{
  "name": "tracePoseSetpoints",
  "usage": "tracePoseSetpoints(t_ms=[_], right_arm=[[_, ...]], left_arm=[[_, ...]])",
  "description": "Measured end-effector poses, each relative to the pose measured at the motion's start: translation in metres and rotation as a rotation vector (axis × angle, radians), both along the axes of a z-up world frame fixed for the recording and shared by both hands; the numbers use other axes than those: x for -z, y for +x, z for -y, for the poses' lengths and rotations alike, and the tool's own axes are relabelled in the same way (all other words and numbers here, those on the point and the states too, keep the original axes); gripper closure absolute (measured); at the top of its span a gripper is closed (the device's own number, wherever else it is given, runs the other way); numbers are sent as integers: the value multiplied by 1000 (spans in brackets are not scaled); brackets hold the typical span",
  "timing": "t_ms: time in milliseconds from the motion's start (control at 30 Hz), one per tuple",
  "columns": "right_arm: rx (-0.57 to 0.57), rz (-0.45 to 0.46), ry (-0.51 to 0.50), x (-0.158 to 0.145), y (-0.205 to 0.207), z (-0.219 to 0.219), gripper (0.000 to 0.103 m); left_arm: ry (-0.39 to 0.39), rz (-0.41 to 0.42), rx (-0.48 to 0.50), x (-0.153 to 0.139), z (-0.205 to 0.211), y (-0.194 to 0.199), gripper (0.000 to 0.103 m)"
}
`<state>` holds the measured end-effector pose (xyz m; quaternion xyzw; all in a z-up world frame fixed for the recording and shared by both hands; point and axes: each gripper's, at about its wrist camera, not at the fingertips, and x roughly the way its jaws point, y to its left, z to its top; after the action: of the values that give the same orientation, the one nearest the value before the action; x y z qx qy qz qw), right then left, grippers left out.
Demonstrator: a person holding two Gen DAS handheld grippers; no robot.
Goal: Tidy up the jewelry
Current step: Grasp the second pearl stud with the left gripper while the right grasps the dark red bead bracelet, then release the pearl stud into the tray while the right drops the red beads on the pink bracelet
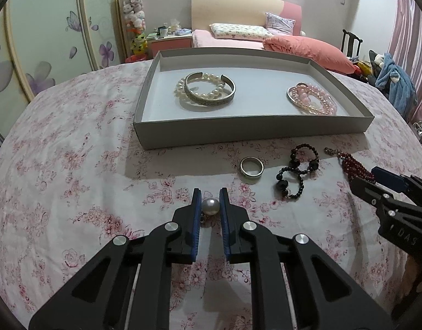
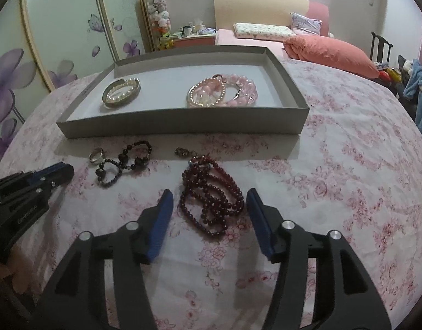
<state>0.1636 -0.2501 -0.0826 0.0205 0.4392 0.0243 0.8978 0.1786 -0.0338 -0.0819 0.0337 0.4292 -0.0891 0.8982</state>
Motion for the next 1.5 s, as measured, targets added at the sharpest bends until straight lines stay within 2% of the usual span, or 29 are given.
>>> tracePoseSetpoints(t_ms=[33,67,100,167,467,700,1500], right_arm=[[2,1,-6,0,0,0,55],[7,3,-12,0,0,1,68],[10,3,-12,0,0,2,76],[20,4,-2,0,0,6,89],[39,15,40,-1,-2,13,94],[54,101,72,-18,-13,19,94],[22,338,71,-67,-35,-2,94]], left_arm=[[1,0,0,0,0,0,89],[0,0,0,0,0,-1,89],[0,0,0,0,0,0,89],[1,0,0,0,0,0,89],[-8,-1,-3,0,-1,0,89],[-41,8,-42,-4,-12,-1,89],[-27,310,-80,-55,-15,-31,89]])
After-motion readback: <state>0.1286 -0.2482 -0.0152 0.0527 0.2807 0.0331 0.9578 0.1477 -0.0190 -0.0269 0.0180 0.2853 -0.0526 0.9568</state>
